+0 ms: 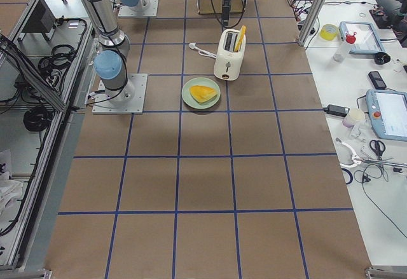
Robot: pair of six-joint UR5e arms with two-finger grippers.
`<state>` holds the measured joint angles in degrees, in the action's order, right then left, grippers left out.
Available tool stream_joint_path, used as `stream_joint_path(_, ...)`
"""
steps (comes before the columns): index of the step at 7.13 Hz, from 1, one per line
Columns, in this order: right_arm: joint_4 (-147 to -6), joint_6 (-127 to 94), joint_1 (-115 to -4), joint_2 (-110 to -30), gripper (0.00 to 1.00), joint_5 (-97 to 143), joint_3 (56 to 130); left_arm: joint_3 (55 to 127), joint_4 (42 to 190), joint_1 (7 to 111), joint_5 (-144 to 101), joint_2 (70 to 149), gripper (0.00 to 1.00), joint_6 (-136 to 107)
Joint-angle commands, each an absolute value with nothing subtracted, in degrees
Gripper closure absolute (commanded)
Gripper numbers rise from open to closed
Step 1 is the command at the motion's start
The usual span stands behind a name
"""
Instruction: Press toaster with right arm
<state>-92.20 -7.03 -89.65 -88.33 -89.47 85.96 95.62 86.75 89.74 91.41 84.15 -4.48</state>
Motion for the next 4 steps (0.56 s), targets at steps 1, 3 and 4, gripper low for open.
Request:
stream_joint_path(1,-92.2,-7.0,-89.6,-88.3,0.0,-89.4,86.0,95.6,86.7,89.7,91.4,84.1,0.0,-4.5)
stream_joint_path(3,-92.2,-6.9,-89.6,-88.3,0.0,-89.6,86.0,95.6,86.7,89.7,91.4,84.2,0.0,-4.5)
stream_joint_path(4,-92.4,-4.4,-89.0,-88.3,0.0,-89.7,86.0,95.6,86.7,89.7,91.4,84.1,0.0,-4.5)
